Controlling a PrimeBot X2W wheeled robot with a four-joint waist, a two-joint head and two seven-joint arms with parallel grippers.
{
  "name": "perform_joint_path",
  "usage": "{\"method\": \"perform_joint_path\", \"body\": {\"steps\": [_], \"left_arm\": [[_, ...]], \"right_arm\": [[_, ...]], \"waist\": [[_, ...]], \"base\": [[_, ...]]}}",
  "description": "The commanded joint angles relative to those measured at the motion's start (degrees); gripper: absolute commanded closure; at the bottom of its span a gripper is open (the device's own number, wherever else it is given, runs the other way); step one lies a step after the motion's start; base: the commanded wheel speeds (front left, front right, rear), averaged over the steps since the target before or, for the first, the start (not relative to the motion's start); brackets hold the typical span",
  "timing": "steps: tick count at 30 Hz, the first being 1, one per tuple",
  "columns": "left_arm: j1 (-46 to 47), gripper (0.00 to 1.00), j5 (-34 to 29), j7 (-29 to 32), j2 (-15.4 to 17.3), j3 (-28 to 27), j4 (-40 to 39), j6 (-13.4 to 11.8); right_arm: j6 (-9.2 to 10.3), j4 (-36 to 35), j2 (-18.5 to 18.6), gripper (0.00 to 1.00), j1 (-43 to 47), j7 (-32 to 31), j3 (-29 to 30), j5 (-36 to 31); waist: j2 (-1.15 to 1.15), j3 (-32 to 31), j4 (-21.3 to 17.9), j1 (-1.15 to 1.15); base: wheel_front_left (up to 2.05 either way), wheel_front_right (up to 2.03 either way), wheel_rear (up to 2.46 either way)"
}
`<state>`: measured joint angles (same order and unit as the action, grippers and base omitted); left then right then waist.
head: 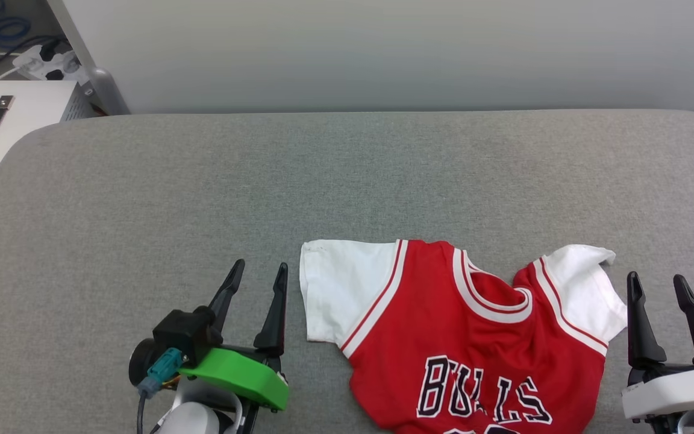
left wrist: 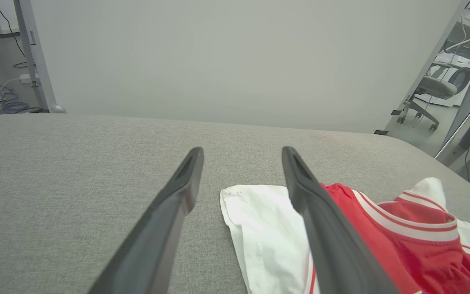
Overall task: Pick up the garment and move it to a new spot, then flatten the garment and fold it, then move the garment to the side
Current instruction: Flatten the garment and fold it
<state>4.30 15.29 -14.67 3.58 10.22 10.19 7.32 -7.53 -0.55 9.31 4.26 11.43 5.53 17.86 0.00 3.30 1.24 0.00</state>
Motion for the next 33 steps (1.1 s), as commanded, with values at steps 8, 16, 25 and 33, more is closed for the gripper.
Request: {"method": "perform_joint_path", "body": {"steps": [8,16,25,33], "left_arm": [[9.64,0.00,5.68,6.43,6.38,4.60,4.05,0.17],[26.70,0.00,14.36,36.48,15.10,14.41,6.49,0.17],[35.70,0.00,20.95,60.96,17.18,16.05,11.54,-0.27],[36.51,0.00,19.73,61.77,18.81,16.65,15.60,-0.99]], "right_arm": [[0.04,-0.62,-0.28,0.00,-2.37,0.06,0.72,-0.81],[0.04,-1.91,-2.51,0.00,-4.89,-1.73,4.02,-2.78],[0.04,-2.74,-3.81,0.00,-7.42,-1.95,2.39,-3.54],[0.04,-1.97,-4.38,0.00,-8.88,-1.08,1.77,-4.03]], "waist": [[0.00,3.98,-3.51,0.00],[0.00,8.73,-5.43,0.00],[0.00,12.96,-8.32,0.00],[0.00,15.56,-10.30,0.00]], "base": [[0.00,0.00,0.00],[0.00,0.00,0.00],[0.00,0.00,0.00],[0.00,0.00,0.00]]}}
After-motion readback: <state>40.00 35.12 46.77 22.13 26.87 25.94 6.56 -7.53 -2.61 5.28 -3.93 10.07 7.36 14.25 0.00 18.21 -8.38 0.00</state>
